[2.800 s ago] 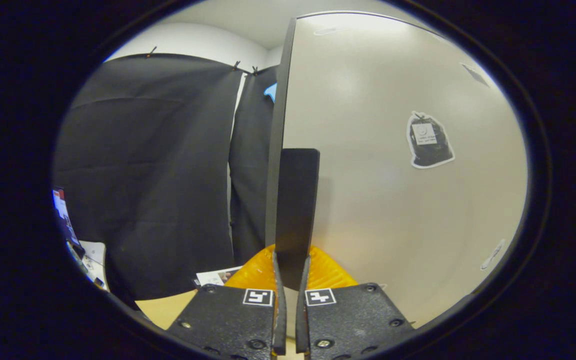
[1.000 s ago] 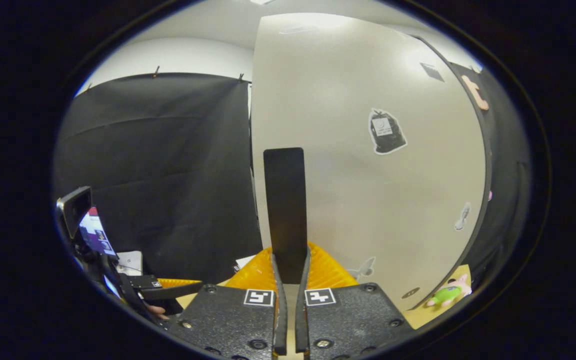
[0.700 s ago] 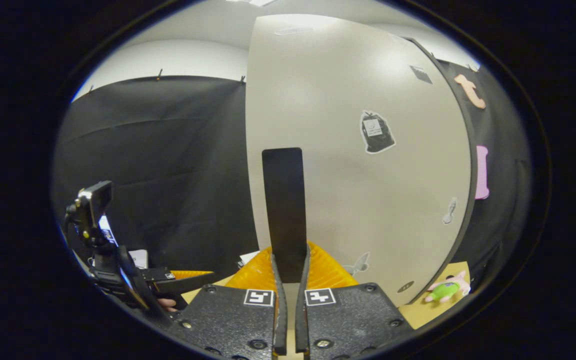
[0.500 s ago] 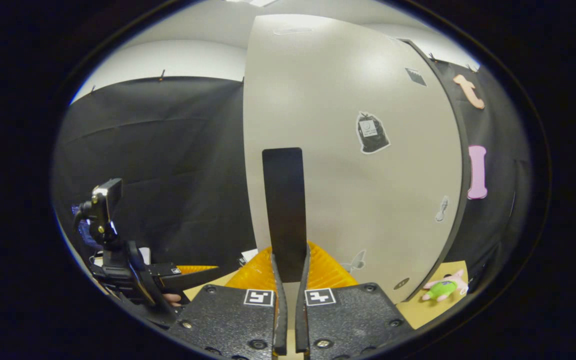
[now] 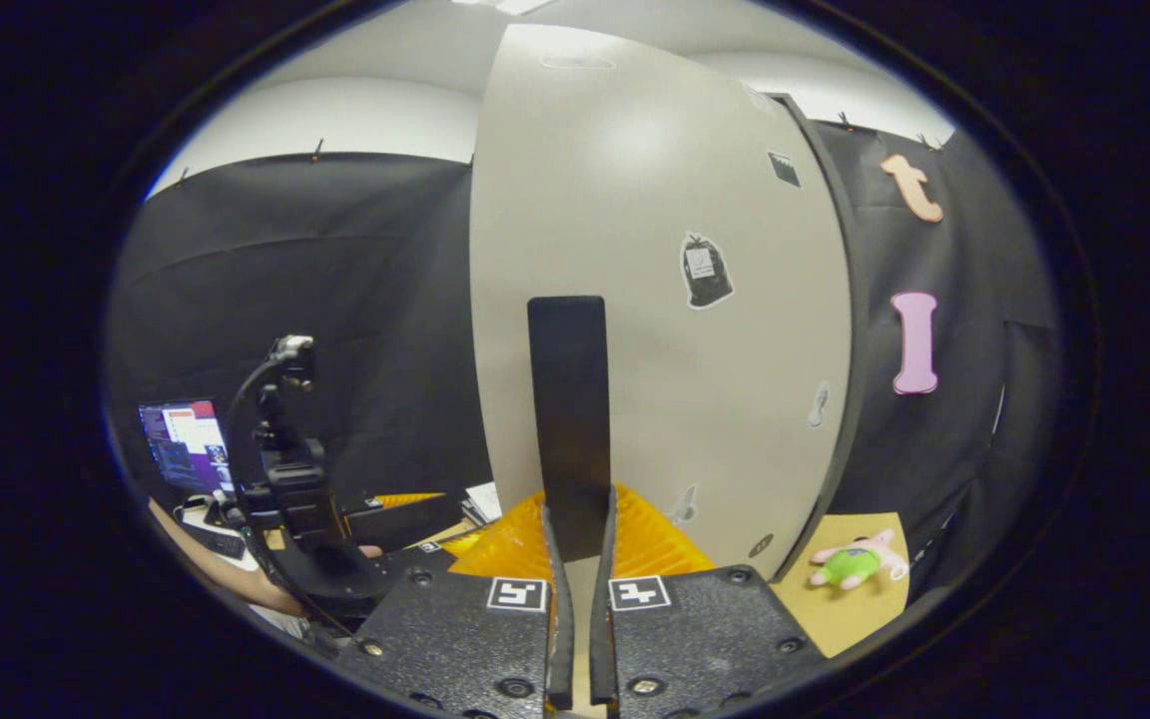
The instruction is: Open the cabinet door with the right hand, grasp the bottle in the cabinet with the left hand and place it on the coaster, then close the cabinet door with the right hand.
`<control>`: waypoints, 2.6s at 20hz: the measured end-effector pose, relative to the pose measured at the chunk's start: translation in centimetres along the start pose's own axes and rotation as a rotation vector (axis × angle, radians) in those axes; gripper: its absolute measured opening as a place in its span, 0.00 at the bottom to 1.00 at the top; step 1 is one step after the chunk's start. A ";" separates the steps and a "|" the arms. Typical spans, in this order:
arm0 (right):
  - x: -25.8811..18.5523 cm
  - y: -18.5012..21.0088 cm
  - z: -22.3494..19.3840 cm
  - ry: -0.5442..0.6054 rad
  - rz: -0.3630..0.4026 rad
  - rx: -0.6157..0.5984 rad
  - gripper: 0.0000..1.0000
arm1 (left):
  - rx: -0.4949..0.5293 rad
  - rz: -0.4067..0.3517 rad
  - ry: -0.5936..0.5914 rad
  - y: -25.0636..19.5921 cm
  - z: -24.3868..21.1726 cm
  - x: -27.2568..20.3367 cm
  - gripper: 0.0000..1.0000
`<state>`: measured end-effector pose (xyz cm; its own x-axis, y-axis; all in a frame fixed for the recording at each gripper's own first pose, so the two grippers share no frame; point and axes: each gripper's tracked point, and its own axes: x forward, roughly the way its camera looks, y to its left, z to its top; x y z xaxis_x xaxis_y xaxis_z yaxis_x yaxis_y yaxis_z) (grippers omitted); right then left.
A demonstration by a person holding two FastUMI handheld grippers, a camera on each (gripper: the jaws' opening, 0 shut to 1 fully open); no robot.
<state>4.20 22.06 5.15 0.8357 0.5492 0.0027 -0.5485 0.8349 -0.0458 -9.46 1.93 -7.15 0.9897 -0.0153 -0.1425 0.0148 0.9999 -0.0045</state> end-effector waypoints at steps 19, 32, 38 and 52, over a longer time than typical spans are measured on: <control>-2.2 -3.9 -0.2 -0.025 -0.244 0.047 0.06 | 0.019 -0.149 -0.152 -9.0 7.8 19.6 0.94; -3.7 -7.3 -0.2 -0.028 -0.444 0.077 0.05 | 0.024 -0.103 -0.179 -11.1 11.9 31.6 0.96; -4.1 -8.2 -0.3 -0.031 -0.511 0.094 0.05 | 0.035 -0.079 -0.198 -10.9 12.5 33.8 1.00; -3.8 -8.6 -0.4 -0.036 -0.503 0.087 0.05 | 0.038 -0.069 -0.190 -10.7 12.4 33.5 0.80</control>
<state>5.79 12.76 5.19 0.9963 0.0778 0.0371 -0.0797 0.9954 0.0535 25.33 -9.27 0.41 0.9951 -0.0871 0.0464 0.0857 0.9959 0.0300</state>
